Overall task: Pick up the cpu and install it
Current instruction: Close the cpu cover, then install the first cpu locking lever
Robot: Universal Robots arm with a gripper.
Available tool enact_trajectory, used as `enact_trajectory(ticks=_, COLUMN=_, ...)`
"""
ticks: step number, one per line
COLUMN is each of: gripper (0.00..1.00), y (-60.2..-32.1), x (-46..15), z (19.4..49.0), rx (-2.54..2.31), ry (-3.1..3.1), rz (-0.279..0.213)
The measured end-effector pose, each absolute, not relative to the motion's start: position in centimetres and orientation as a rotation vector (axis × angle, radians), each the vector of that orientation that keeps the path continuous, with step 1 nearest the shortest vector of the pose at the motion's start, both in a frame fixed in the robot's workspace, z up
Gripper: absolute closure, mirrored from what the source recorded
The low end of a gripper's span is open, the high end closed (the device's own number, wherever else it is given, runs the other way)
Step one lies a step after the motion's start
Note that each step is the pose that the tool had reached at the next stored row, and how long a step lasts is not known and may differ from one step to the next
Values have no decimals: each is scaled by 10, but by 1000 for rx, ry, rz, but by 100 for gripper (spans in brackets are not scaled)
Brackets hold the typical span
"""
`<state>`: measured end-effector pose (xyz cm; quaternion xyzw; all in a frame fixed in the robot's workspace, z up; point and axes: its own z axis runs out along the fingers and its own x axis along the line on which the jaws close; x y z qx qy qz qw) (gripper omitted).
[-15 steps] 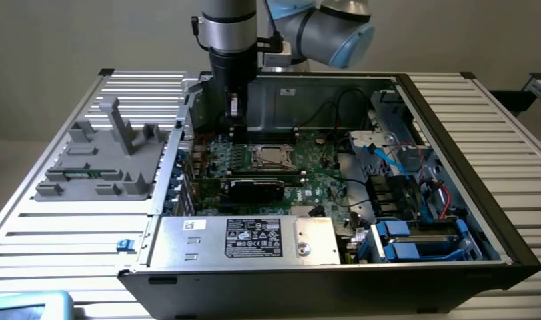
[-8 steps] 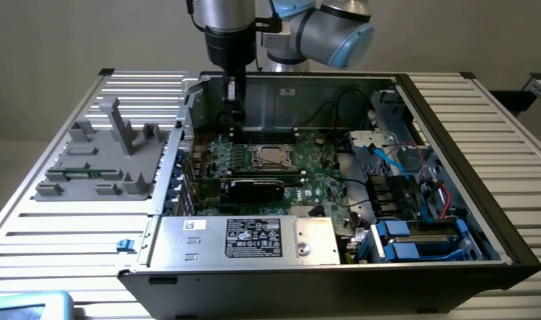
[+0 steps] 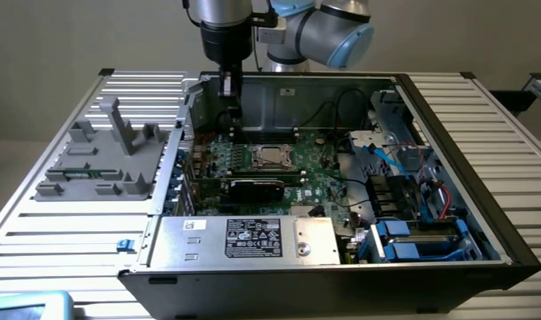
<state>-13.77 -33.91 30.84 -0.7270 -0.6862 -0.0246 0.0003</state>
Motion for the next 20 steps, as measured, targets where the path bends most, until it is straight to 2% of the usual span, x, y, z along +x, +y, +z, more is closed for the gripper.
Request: enact_trajectory(ticks=20, gripper=89, y=-339, x=-138, z=309, rx=-2335, ry=-2101, rz=-77)
